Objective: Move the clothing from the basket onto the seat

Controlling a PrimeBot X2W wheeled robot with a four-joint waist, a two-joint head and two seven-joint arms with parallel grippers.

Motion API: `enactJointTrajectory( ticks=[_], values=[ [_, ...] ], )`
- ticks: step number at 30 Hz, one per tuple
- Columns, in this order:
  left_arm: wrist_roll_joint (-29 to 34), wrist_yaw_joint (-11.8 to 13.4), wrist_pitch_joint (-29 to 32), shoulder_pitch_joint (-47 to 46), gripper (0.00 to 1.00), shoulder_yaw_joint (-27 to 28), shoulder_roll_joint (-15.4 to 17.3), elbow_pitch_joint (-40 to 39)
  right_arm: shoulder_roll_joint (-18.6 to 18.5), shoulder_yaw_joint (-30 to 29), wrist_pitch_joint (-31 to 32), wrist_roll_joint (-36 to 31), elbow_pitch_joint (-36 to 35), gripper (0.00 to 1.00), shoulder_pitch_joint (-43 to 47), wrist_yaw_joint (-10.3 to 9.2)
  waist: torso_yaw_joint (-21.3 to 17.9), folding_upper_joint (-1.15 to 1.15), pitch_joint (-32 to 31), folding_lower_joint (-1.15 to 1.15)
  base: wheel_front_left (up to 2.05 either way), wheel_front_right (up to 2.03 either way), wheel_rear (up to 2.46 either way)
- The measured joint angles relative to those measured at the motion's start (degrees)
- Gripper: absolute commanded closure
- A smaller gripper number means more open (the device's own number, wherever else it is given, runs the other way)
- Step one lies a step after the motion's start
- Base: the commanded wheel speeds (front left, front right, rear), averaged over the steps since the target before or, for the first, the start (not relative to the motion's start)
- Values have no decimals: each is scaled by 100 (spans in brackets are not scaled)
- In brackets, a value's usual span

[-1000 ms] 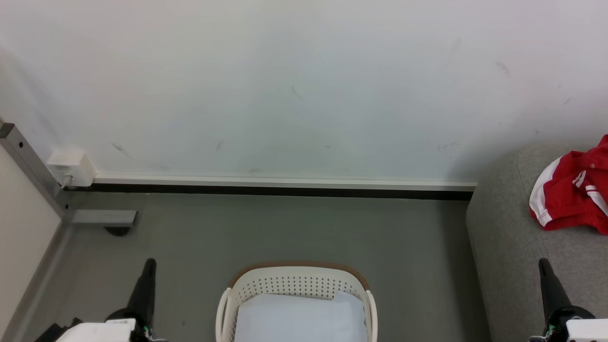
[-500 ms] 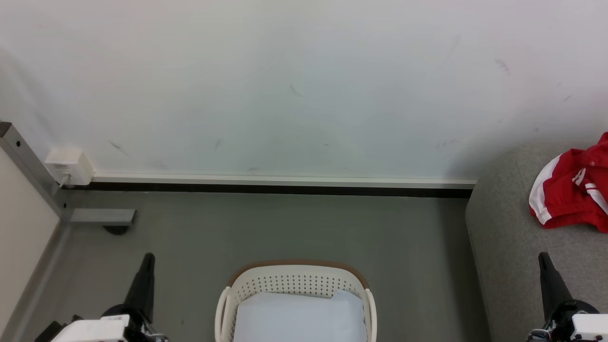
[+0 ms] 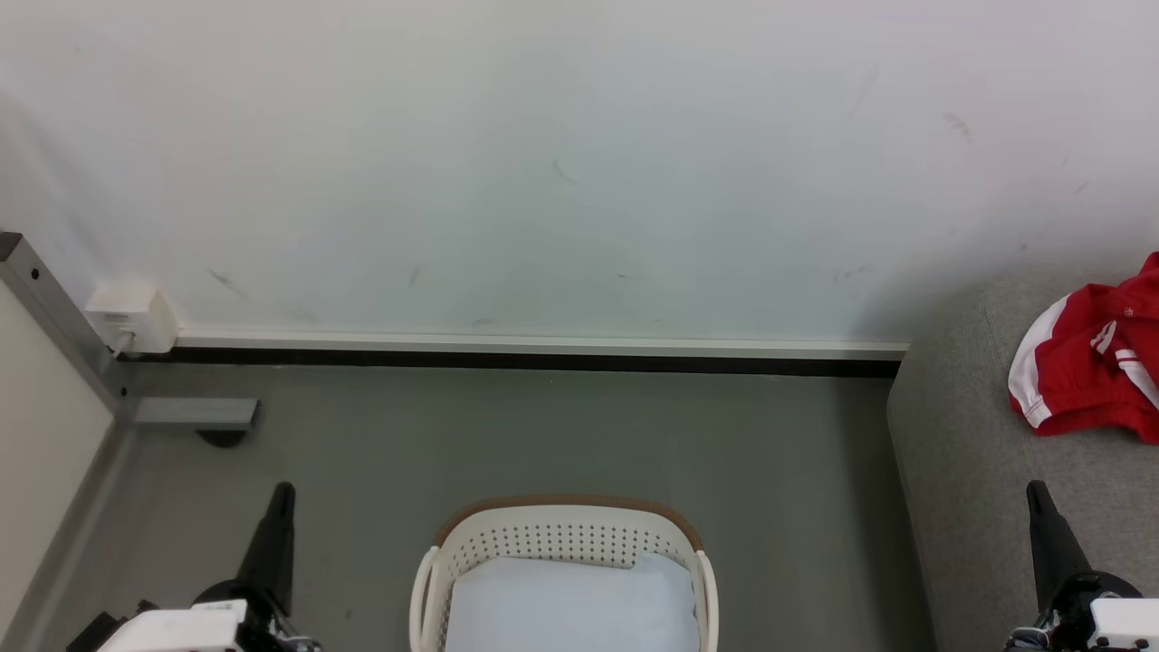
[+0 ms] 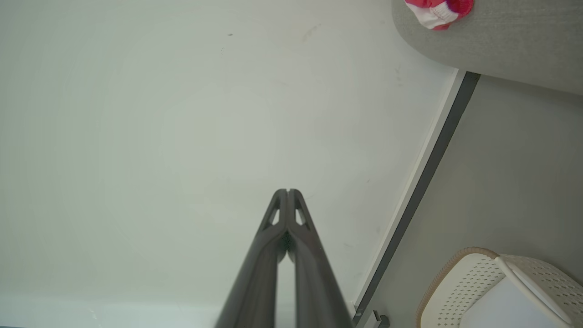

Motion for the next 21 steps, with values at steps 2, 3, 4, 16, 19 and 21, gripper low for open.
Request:
enactJointTrajectory(
  ticks=[2,3,4,16,19,21],
  values=[
    [0,0,0,0,100,0,0,0,0,0,0,0,0,100,-1,0,0,0,0,0,0,0,0],
    [0,0,0,-1,100,0,0,0,0,0,0,0,0,100,-1,0,0,0,0,0,0,0,0],
    [0,0,0,-1,100,0,0,0,0,0,0,0,0,100,-1,0,0,0,0,0,0,0,0],
    [0,0,0,-1,100,0,0,0,0,0,0,0,0,100,-1,0,0,0,0,0,0,0,0],
    [0,0,0,-1,100,0,0,0,0,0,0,0,0,100,-1,0,0,0,0,0,0,0,0],
    [0,0,0,-1,100,0,0,0,0,0,0,0,0,100,-1,0,0,0,0,0,0,0,0]
  ],
)
